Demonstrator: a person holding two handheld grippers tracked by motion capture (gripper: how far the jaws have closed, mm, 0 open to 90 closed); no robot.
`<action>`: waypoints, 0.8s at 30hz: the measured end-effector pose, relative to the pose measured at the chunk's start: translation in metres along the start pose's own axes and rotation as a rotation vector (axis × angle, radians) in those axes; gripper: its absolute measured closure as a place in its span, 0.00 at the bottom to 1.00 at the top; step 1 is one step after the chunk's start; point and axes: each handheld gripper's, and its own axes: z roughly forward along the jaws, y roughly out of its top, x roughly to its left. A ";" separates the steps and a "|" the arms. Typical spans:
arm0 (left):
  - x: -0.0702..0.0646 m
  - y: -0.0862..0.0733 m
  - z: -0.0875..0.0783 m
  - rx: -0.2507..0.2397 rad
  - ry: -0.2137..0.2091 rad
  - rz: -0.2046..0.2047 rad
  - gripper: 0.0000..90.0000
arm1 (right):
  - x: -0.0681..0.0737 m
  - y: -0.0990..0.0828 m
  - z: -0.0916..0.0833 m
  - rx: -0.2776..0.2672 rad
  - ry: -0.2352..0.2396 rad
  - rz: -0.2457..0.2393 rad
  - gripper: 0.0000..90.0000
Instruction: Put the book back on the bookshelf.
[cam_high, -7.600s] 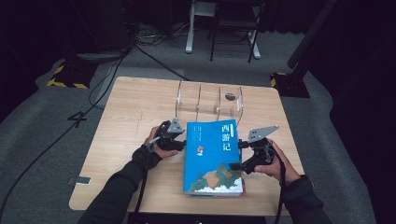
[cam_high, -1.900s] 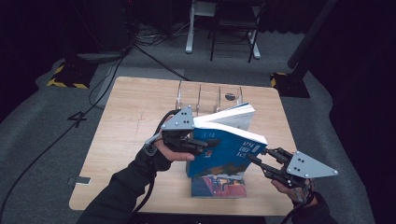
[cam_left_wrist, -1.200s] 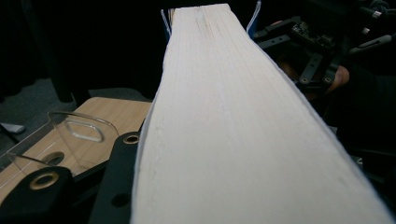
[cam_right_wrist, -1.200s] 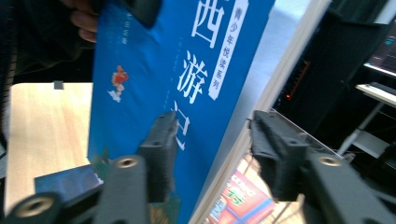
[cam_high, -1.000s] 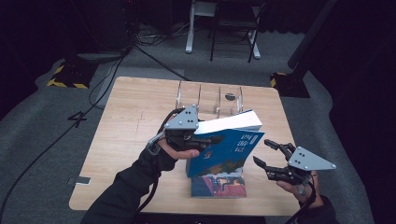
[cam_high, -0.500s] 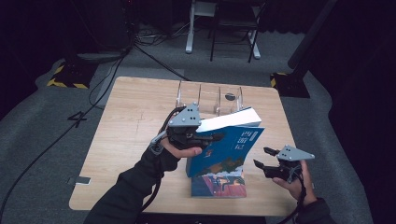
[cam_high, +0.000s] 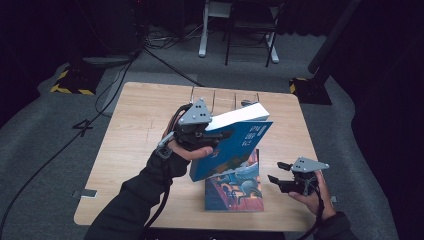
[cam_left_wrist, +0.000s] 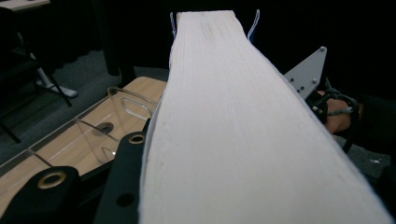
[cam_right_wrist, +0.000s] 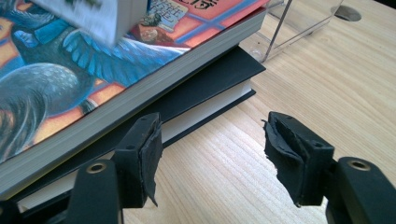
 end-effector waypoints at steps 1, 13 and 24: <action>0.001 -0.001 -0.003 -0.001 0.015 -0.002 0.67 | 0.000 0.000 0.000 0.001 0.000 0.002 0.41; 0.031 -0.011 -0.035 0.005 0.216 -0.050 0.67 | 0.002 0.000 0.004 0.024 0.008 -0.003 0.41; 0.052 -0.009 -0.035 0.022 0.327 -0.076 0.67 | 0.004 0.000 0.005 0.027 0.009 -0.012 0.41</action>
